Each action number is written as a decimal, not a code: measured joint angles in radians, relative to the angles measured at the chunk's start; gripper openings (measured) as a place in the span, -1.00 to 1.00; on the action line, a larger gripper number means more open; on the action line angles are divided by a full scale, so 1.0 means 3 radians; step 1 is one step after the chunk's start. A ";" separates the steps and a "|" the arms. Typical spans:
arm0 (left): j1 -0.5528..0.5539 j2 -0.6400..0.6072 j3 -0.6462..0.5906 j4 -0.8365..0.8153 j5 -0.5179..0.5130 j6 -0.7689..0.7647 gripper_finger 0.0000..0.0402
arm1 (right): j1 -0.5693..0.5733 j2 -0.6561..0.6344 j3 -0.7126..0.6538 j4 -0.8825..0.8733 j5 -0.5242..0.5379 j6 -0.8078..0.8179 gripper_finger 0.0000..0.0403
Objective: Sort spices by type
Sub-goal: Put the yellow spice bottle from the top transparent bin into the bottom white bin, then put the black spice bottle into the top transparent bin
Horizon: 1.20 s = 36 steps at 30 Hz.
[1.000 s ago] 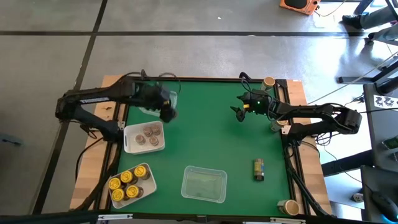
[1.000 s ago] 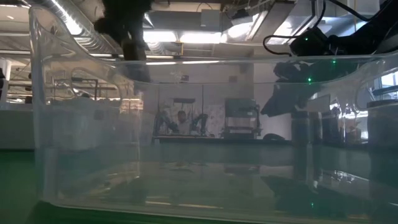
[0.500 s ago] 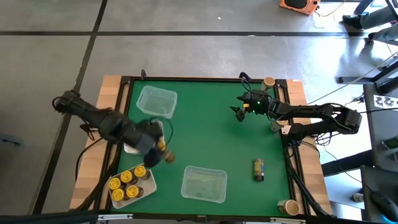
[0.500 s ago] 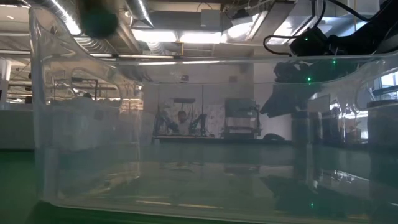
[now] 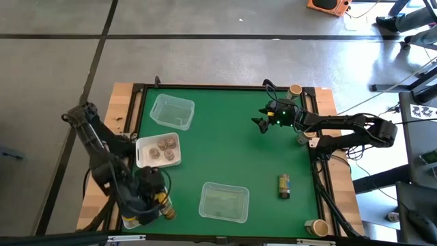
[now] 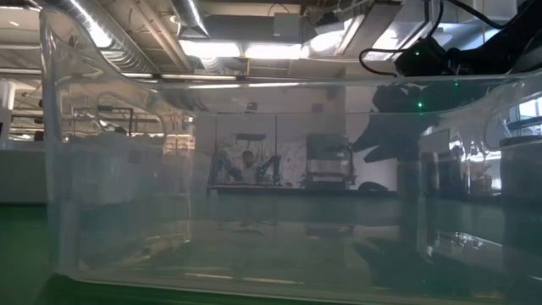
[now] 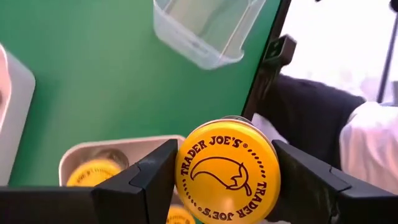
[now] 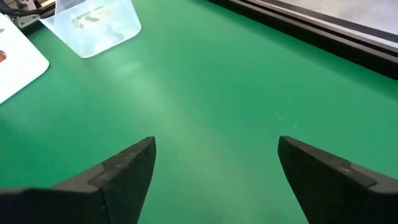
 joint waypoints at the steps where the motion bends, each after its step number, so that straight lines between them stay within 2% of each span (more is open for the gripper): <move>1: -0.0053 0.0032 0.0000 -0.0021 -0.0003 -0.0066 0.12 | 0.0000 0.0000 0.0000 -0.0003 0.0000 0.0003 0.67; 7: -0.0296 0.0205 0.0000 -0.0415 0.0003 -0.0548 0.12 | 0.0000 0.0000 0.0000 -0.0002 0.0001 0.0084 0.67; 11: -0.0361 0.0339 -0.0001 -0.0662 -0.0009 -0.0686 0.12 | 0.0000 0.0000 0.0000 0.0003 0.0003 0.0144 0.67; 19: -0.0363 0.0672 -0.0001 -0.0777 -0.0074 -0.0511 0.13 | 0.0000 0.0000 0.0000 0.0000 0.0009 0.0153 0.67; 24: -0.0351 0.0820 -0.0001 -0.0768 -0.0074 -0.0439 0.27 | 0.0000 0.0000 0.0000 0.0000 0.0011 0.0153 0.67; 28: -0.0348 0.0847 -0.0001 -0.0768 -0.0081 -0.0435 0.36 | 0.0000 0.0000 0.0000 0.0000 0.0013 0.0153 0.67; 36: -0.0340 0.0725 -0.0001 -0.0767 -0.0102 -0.0443 0.39 | 0.0000 0.0000 0.0000 0.0001 0.0014 0.0151 0.67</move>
